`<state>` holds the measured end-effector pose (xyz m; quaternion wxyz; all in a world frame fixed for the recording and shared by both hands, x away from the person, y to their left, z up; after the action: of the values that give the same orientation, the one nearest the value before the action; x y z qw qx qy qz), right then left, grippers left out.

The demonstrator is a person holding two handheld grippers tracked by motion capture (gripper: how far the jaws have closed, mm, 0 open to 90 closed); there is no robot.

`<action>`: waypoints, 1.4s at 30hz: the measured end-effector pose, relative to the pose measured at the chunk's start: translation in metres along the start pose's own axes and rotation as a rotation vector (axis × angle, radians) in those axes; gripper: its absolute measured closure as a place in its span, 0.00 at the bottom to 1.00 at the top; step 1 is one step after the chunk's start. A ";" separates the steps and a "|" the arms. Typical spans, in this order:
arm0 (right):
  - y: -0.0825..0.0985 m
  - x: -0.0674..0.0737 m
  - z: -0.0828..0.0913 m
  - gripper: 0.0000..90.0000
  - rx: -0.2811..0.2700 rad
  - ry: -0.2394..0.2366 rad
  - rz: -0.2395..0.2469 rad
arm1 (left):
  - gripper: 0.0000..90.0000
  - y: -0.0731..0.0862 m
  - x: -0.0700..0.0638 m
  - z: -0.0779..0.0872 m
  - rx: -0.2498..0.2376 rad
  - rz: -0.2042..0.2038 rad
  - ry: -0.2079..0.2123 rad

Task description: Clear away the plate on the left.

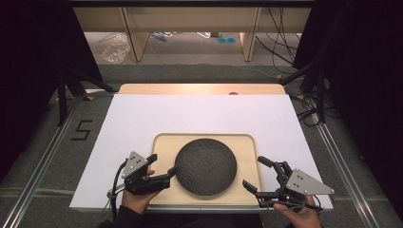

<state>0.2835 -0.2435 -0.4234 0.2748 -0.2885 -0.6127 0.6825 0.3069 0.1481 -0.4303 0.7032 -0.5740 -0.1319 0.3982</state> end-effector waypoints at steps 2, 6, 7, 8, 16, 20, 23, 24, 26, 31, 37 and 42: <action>0.000 0.000 0.000 0.18 0.000 0.000 0.000 | 0.17 0.000 0.001 0.003 -0.007 -0.004 0.008; 0.000 0.000 0.000 0.18 0.000 0.001 0.000 | 0.17 -0.001 0.000 0.009 -0.032 -0.026 0.023; 0.000 0.000 0.000 0.18 0.000 0.000 -0.001 | 0.17 -0.002 0.000 0.011 -0.040 -0.032 0.032; 0.000 0.000 0.000 0.18 0.000 0.000 0.000 | 0.17 -0.002 0.000 0.013 -0.046 -0.040 0.034; 0.000 0.000 0.000 0.18 0.002 -0.001 0.002 | 0.17 -0.003 -0.002 0.026 -0.077 -0.098 0.058; 0.000 0.000 0.000 0.18 0.000 0.000 0.001 | 0.17 -0.003 -0.003 0.032 -0.087 -0.133 0.053; 0.000 0.000 0.000 0.18 0.003 -0.001 0.001 | 0.17 -0.002 -0.004 0.038 -0.095 -0.166 0.043; 0.000 0.000 0.000 0.18 0.001 -0.001 0.001 | 0.17 -0.002 -0.004 0.040 -0.100 -0.169 0.040; 0.000 0.000 0.000 0.18 0.000 0.000 0.002 | 0.17 -0.001 -0.005 0.043 -0.098 -0.186 0.033; 0.000 0.000 0.000 0.18 0.002 0.003 0.003 | 0.17 0.001 -0.011 0.051 -0.101 -0.233 0.029; 0.000 0.000 -0.001 0.18 -0.002 0.002 0.006 | 0.16 0.004 -0.014 0.056 -0.099 -0.217 0.027; 0.001 0.000 -0.002 0.18 -0.007 0.005 0.005 | 0.16 0.003 -0.012 0.059 -0.102 -0.216 0.025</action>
<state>0.2843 -0.2423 -0.4244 0.2735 -0.2928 -0.6138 0.6802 0.2595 0.1809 -0.4115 0.7136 -0.5964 -0.2042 0.3056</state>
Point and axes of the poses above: each handheld gripper's, and its own axes: z roughly backward along the jaws, y roughly out of its underside, x roughly to its left, the point moved 1 cm from there along -z, roughly forward along the jaws, and after that the axes turned 10 degrees about y, right-handed, at the moved point
